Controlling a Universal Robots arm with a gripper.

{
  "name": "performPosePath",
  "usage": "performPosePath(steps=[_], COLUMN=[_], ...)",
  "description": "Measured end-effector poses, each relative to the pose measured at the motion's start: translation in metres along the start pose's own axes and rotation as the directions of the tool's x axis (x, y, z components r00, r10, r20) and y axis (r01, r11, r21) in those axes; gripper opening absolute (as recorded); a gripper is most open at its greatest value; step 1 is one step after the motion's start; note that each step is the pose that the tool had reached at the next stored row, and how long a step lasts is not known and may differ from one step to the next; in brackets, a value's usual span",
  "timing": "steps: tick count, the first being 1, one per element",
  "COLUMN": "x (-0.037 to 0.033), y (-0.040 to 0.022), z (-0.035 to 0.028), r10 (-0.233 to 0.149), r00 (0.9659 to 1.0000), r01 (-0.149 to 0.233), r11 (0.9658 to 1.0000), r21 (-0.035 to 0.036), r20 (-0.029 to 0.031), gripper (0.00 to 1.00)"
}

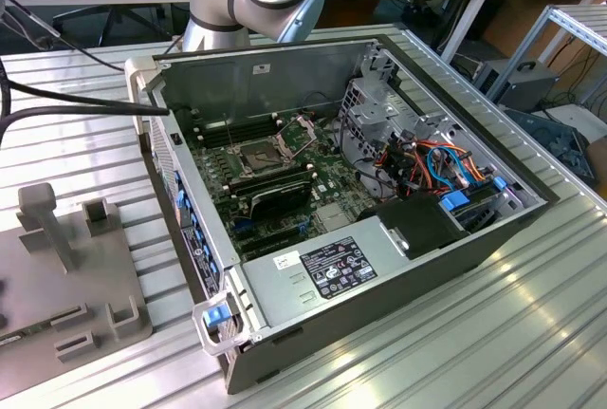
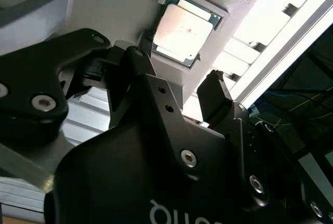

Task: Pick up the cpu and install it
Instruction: 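Pick up the cpu and move it towards the insertion slot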

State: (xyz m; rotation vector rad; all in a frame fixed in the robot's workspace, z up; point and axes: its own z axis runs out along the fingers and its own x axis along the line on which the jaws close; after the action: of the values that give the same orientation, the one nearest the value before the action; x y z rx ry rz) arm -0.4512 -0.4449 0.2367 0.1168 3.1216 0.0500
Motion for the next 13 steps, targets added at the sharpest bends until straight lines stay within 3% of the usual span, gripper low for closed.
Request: performPosePath(steps=[13], x=[-0.0001], y=[-0.0005], z=[0.0155], r10=[0.000], r00=[1.0000], r01=[0.000], r11=[1.0000], r21=[0.0001], r20=[-0.0020], gripper=[0.62])
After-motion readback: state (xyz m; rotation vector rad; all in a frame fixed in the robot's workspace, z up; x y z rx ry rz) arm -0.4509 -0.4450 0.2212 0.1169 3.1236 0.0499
